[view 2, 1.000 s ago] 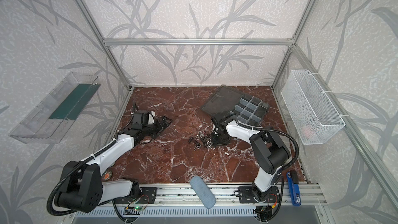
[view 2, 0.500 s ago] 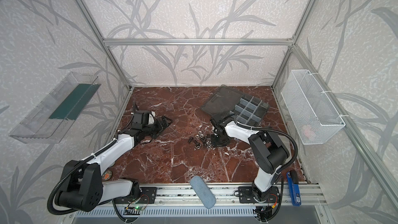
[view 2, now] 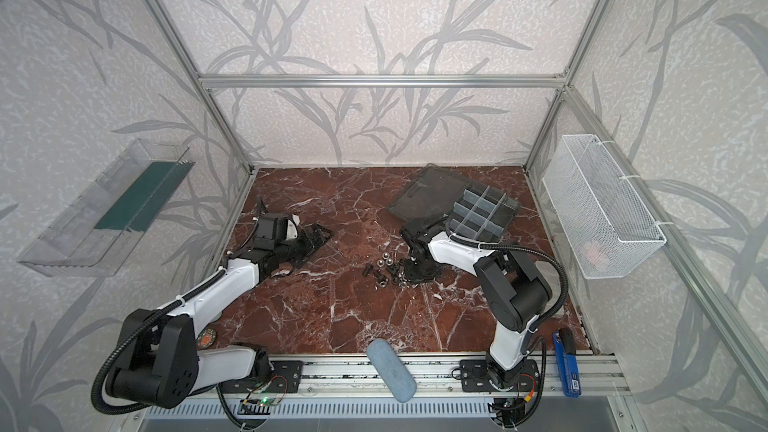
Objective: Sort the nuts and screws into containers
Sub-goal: 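Lower the right gripper and close it on the steel wing nut, then lift the steel wing nut and carry it over the organizer box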
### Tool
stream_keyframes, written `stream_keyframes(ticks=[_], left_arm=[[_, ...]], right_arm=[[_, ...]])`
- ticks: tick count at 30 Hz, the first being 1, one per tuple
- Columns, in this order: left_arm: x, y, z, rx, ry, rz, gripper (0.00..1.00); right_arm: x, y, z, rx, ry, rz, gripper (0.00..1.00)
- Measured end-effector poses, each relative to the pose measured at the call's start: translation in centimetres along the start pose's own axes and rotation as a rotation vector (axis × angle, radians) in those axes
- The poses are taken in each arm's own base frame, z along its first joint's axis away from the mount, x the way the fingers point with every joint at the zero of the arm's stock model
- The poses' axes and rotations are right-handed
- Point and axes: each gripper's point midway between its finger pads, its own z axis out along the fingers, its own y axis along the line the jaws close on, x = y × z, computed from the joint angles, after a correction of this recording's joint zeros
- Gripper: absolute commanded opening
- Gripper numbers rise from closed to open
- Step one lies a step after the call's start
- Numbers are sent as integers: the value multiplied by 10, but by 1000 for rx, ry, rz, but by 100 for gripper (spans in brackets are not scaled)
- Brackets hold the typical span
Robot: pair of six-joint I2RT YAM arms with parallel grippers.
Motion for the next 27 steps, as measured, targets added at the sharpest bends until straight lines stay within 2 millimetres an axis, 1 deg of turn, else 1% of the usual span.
stream_keyframes(ticks=[3,7,10,13,16,19,21,25,27], left_arm=[[0,0,0,0,0,0,99],[0,0,0,0,0,0,99],[0,0,0,0,0,0,100],[0,0,0,0,0,1,100],[0,0,0,1,0,1,99],[0,0,-1,2,-1,1,100],[1,0,-1,3,-1,1,100],[2,0,-1,4,2,1,99],[2,0,-1,5,3,1,99]], right_arm=[[0,1,-1,-5,-3,0,1],[0,7,-3,-41,-4,-12,0],[-2,10,-11,-71,-15,-25,0],[-10,12,-33,-119,-60,-31,0],[-30,4,-63,-155,-136,-12,0],[-59,-21,-98,-166,-239,35,0],[-77,-46,-119,-155,-297,84,0],[-101,-101,-146,-118,-383,196,0],[-110,-129,-156,-93,-415,258,0]])
